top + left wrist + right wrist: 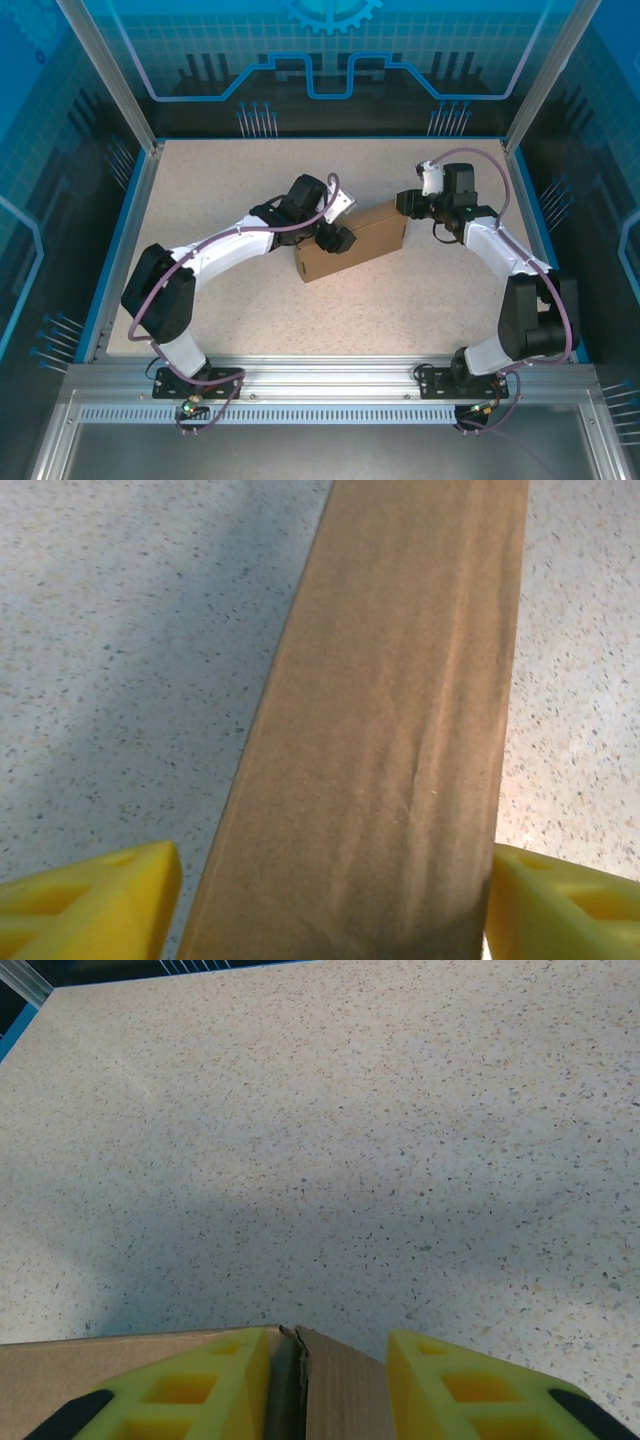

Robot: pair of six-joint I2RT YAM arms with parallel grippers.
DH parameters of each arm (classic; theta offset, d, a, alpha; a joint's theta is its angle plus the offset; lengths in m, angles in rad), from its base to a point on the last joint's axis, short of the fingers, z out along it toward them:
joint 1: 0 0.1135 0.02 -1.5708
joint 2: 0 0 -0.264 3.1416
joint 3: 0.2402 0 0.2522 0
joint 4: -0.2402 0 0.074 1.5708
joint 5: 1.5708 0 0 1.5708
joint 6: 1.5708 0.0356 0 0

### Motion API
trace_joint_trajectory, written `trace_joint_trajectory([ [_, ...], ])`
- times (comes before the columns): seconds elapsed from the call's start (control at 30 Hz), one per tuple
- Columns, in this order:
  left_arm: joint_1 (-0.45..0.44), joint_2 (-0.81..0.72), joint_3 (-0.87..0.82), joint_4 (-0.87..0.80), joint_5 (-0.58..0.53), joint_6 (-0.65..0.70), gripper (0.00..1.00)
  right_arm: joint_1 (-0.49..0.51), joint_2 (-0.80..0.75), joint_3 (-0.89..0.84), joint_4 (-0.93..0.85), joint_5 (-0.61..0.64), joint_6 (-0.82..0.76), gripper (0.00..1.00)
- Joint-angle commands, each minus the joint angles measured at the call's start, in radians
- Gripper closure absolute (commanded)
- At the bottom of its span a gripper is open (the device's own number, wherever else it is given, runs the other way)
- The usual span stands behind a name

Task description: Fold the paper box

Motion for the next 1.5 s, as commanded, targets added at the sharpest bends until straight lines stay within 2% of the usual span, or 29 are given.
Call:
trace_joint_trajectory([
  [0.0, -0.007, 0.018, 0.044, -0.059, 0.058, 0.068, 0.28, 0.023, 0.043, -0.011, -0.133, 0.012, -0.015, 0.63],
  [0.13, -0.015, 0.015, 0.049, -0.068, 0.060, 0.121, 0.37, 0.023, 0.041, -0.003, -0.134, 0.006, -0.011, 0.60],
  [0.3, -0.030, 0.019, 0.058, -0.078, 0.031, 0.185, 0.48, 0.023, 0.026, 0.012, -0.139, 0.003, -0.006, 0.52],
  [0.5, -0.045, 0.020, 0.065, -0.085, -0.017, 0.232, 0.60, 0.023, -0.063, 0.006, -0.121, 0.008, 0.003, 0.44],
  [0.83, -0.060, -0.048, 0.059, -0.051, -0.132, 0.294, 0.65, 0.038, -0.230, 0.038, -0.136, 0.038, 0.016, 0.38],
  [1.17, -0.064, -0.041, 0.048, 0.077, -0.436, 0.453, 0.64, 0.045, -0.264, 0.017, -0.127, 0.079, 0.015, 0.36],
  [1.47, -0.063, 0.018, -0.029, 0.315, -0.478, 0.580, 0.64, 0.046, -0.255, -0.002, -0.132, 0.088, 0.007, 0.35],
])
